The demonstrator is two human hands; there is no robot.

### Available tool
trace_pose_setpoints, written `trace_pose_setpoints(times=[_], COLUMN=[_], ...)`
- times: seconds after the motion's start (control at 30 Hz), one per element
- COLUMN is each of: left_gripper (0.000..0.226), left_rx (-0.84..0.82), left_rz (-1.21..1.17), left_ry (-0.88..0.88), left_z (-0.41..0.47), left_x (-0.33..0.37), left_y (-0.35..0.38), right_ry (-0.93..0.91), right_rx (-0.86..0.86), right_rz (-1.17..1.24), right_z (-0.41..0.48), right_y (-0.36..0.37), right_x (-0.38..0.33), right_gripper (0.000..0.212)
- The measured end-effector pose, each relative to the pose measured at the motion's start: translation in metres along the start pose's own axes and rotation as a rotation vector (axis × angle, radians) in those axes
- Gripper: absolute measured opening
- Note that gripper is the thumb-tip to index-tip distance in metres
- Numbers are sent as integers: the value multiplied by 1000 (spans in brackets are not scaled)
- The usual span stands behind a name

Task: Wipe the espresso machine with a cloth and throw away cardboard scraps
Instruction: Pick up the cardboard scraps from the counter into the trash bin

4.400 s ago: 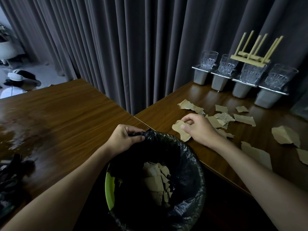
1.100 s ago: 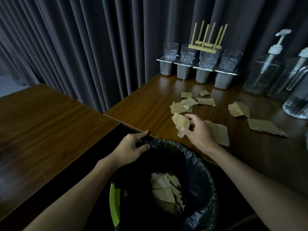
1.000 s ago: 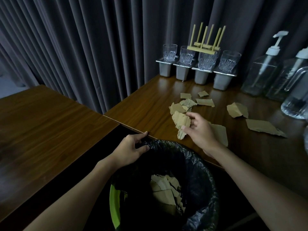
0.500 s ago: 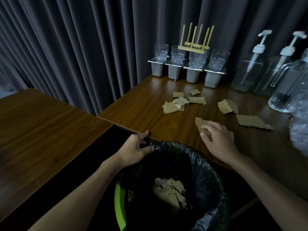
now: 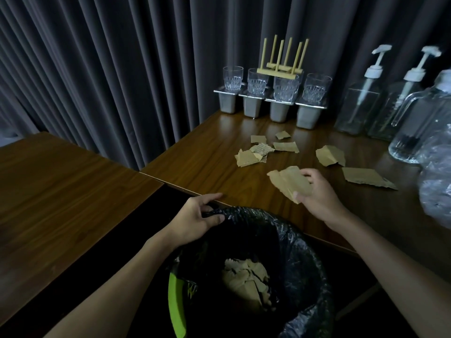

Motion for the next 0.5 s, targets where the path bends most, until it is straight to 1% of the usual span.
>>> trace_pose_setpoints(times=[0.13,0.3,0.37,0.43,0.47,0.5], left_gripper=[62,60,60,60,60,60], left_rx=[-7,-22,-19,-20,-24,-28], left_rz=[70,142,155,165,164,162], left_ry=[-28,-40,-52,-64,-68,-71], left_z=[5,8,9,10,10,11], left_x=[0,0,0,-1,-1,-2], left_y=[-6,-7,-8,-9,-10,-9], right_ry=[10,-64,-100,-125,-144,-167], right_rx=[9,-62,-155,-355,-440,-466], right_rz=[257,414,448,442,389,313], right_z=[-5,-22,-31,-40,-43,-44], right_y=[-3,3,6,12,15,17], right_x=[-2,-24,-35,-43,-44,-44], right_gripper=[58,48,42,36,33,29])
Point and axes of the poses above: each hand's wrist, its own z-axis towards the middle knuckle, its own y-axis out of the palm, x = y × z, the point moved 4 cm from there along z, towards the middle knuckle, and after that the axes turned 7 degrees about -x, right-handed, at the moved point
